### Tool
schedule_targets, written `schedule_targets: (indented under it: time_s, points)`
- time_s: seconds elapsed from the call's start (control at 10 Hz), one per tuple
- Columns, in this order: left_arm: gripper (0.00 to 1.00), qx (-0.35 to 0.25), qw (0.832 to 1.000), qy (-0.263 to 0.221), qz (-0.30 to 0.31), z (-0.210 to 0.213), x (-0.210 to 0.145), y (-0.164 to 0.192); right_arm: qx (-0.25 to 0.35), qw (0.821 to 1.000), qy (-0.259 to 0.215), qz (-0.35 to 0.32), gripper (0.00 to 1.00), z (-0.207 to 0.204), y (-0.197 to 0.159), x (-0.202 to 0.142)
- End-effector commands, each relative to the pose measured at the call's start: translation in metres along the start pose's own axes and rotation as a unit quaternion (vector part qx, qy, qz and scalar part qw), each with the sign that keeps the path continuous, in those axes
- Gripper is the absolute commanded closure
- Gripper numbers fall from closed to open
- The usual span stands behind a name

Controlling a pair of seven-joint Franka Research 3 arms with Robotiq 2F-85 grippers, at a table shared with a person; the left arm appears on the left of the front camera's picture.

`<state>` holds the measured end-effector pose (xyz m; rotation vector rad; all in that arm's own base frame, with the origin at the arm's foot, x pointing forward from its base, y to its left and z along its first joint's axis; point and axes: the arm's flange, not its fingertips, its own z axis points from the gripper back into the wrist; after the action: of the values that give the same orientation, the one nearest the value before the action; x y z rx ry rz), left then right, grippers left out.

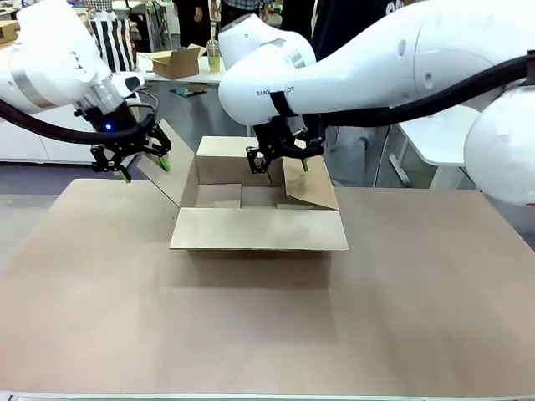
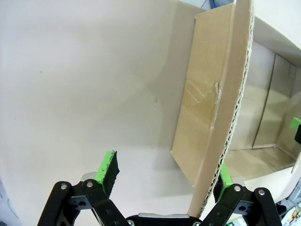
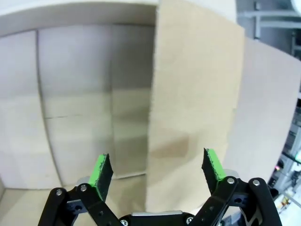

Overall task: Pack the gift set into the box.
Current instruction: Place both hands on the side flaps of the Package Box and spread them outward.

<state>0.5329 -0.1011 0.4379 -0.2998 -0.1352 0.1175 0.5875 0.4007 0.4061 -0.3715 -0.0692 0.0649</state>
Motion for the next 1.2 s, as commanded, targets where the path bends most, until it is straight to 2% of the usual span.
schedule_targets:
  time_s: [0.0, 0.2, 0.5, 0.8, 1.1]
  points:
    - [0.00, 0.009, 1.000, -0.003, 0.007, 0.003, -0.001, -0.001, -0.053, 0.998, 0.000, -0.022, 0.00, 0.007, -0.015, 0.001]
    - [0.00, 0.009, 1.000, -0.003, 0.007, 0.003, -0.001, -0.001, -0.068, 0.996, 0.003, -0.056, 0.00, 0.009, -0.047, -0.003]
    - [0.00, 0.009, 1.000, -0.003, 0.007, 0.003, -0.001, -0.001, -0.045, 0.996, -0.010, -0.072, 0.00, 0.026, -0.087, -0.012]
    - [0.00, 0.009, 1.000, -0.003, 0.007, 0.003, -0.001, -0.001, -0.057, 0.993, 0.003, -0.105, 0.00, 0.027, -0.123, -0.020]
    - [0.00, 0.009, 1.000, -0.003, 0.007, 0.003, -0.001, -0.001, -0.007, 0.991, 0.010, -0.133, 0.00, 0.017, -0.158, -0.037]
